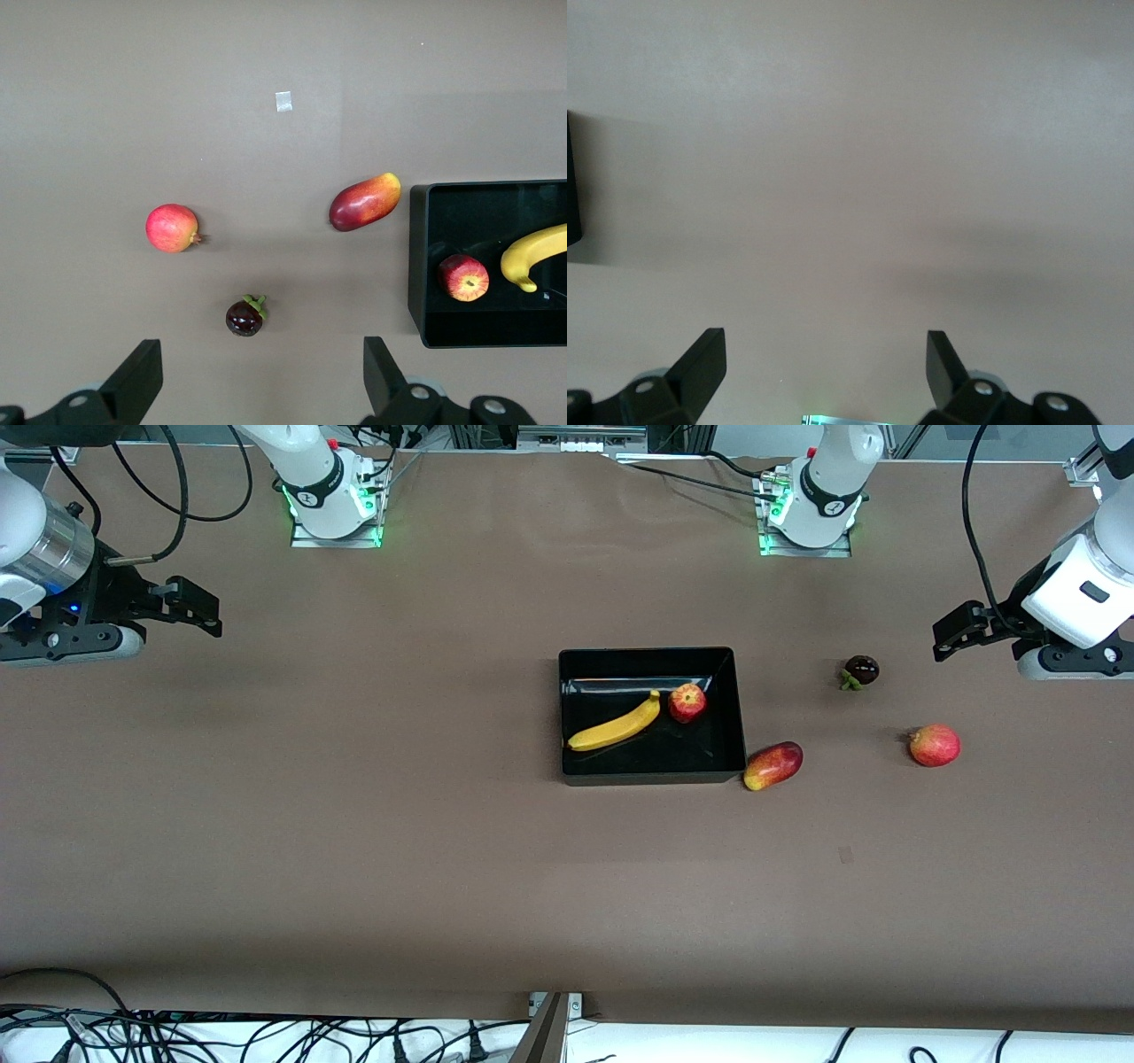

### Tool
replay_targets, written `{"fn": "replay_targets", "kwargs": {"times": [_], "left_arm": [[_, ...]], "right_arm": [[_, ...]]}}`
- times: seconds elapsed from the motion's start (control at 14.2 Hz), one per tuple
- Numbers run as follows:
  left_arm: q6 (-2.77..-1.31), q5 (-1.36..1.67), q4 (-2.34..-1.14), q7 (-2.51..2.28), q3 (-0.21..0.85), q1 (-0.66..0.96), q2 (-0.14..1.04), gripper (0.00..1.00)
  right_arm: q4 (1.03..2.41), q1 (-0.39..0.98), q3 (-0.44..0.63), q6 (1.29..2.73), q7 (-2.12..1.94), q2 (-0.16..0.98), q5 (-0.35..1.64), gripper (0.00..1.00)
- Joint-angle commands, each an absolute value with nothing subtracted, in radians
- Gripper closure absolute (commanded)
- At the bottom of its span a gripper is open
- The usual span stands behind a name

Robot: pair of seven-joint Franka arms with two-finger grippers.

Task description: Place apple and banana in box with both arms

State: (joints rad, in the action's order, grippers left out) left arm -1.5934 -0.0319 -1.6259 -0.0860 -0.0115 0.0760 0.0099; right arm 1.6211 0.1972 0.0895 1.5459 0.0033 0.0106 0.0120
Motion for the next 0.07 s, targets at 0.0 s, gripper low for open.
{"fn": "replay_targets", "kwargs": {"times": [0.0], "left_arm": [[-1.606, -0.017, -1.654, -0.061, -0.015, 0.078, -0.017, 0.00]], "right_arm": [[1.605, 0.189, 0.078, 1.542, 0.014, 0.017, -0.003, 0.00]]}}
